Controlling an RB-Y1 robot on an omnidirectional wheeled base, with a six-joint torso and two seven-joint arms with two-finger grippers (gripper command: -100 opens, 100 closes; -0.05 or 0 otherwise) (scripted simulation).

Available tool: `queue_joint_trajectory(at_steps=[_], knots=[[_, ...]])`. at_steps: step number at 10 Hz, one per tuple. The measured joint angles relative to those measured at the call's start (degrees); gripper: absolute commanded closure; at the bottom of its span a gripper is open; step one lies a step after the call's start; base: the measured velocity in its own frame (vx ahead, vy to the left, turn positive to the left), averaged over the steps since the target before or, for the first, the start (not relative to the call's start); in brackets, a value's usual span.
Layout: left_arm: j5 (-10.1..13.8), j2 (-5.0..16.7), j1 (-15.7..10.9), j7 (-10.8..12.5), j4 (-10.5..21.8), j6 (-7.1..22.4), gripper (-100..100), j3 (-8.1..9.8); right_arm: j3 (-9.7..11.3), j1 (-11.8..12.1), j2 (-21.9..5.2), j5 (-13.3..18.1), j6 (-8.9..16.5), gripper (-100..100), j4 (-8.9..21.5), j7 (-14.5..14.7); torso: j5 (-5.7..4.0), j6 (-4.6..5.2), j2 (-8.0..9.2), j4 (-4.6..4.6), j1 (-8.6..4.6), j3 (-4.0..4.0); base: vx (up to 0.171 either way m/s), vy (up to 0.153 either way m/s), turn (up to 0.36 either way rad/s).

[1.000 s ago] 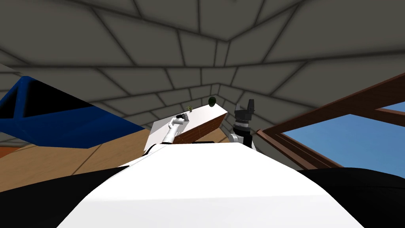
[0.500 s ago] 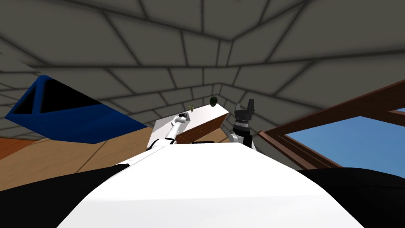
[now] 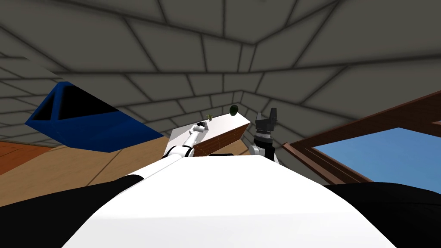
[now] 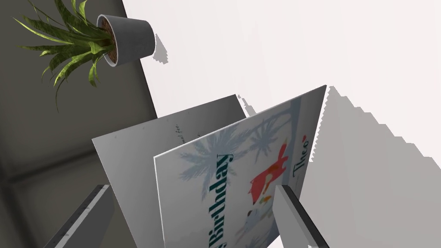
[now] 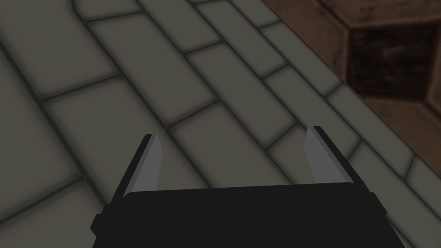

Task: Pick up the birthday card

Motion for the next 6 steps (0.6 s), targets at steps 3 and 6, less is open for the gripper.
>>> queue_joint_trajectory(at_steps=[3,6], knots=[[-0.8,-0.9,-4.1,0.9,4.2,-2.4,-100,-0.70,0.0,0.0,0.0,0.0,0.0,0,0.0,0.0,-0.01,0.01,0.00,0.01,-0.02,0.00,-0.016,0.007,0.015],[-1.0,-1.3,-7.0,1.2,8.0,-4.0,-100,-1.44,0.0,0.0,0.0,0.0,0.0,0,0.0,0.0,0.00,0.01,0.02,0.01,0.02,0.01,-0.023,0.015,0.063]])
